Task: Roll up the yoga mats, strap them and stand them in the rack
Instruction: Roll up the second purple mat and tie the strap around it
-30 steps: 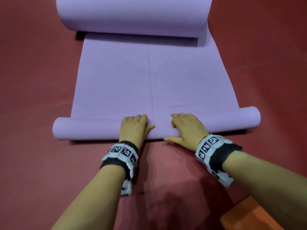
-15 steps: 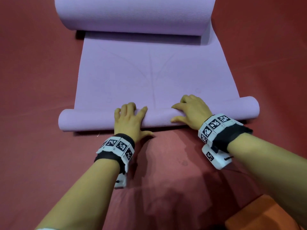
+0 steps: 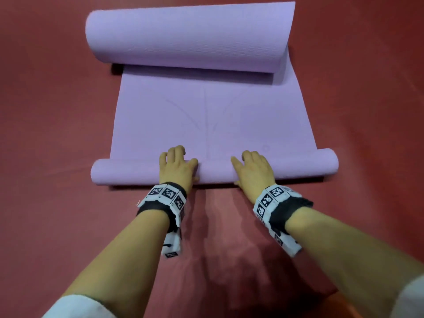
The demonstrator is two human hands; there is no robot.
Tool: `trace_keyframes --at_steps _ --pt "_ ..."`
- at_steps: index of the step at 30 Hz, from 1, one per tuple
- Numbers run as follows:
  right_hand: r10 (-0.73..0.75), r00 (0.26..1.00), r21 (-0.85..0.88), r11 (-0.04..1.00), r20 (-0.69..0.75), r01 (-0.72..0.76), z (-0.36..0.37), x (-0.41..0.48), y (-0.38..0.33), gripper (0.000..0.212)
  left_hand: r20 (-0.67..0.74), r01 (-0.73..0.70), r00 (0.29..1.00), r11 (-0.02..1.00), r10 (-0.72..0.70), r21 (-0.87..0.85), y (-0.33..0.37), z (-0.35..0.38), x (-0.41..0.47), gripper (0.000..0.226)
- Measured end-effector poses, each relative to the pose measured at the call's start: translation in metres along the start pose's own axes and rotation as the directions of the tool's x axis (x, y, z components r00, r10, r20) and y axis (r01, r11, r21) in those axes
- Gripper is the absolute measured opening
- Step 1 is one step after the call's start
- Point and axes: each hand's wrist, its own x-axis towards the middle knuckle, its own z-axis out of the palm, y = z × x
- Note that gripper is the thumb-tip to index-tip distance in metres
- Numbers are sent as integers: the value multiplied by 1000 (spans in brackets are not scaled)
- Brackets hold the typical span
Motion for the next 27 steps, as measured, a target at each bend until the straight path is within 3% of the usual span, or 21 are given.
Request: trace_keyframes --at_steps 3,5,8,10,12,15,18,24,26,27 --pt "9 998 -21 1000 56 -8 -9 17 8 73 -32 -37 999 999 38 27 -3 -3 12 49" --pt "-26 994 48 999 106 21 -14 28 15 54 15 -15 1000 1000 15 -2 -4 -2 22 56" --pt "-62 998 14 998 33 61 -20 34 13 34 -78 -64 995 996 59 -62 -7 4 30 48" --pt "-12 1000 -17 1000 8 13 -13 29 11 43 -50 -95 995 991 91 -99 -8 7 26 46" --pt "47 999 -8 999 15 -47 -10 25 6 66 146 -115 980 984 134 -134 -14 0 22 73" --pt "127 983 -48 991 135 -122 -19 33 2 92 300 -104 943 985 142 -139 -24 -6 29 98" --pt "118 966 -57 993 230 -108 -32 55 3 89 336 -141 926 983 173 -119 -27 -12 50 105" --pt "35 945 37 998 325 -49 -40 102 31 75 262 -176 945 980 195 -98 -35 -6 90 92" --pt "-15 961 90 996 275 -10 -43 107 49 67 260 -150 947 974 192 -173 -44 -5 105 87" --pt "-63 981 77 996 184 50 -41 111 56 60 268 -132 945 968 188 -213 -49 -7 111 83"
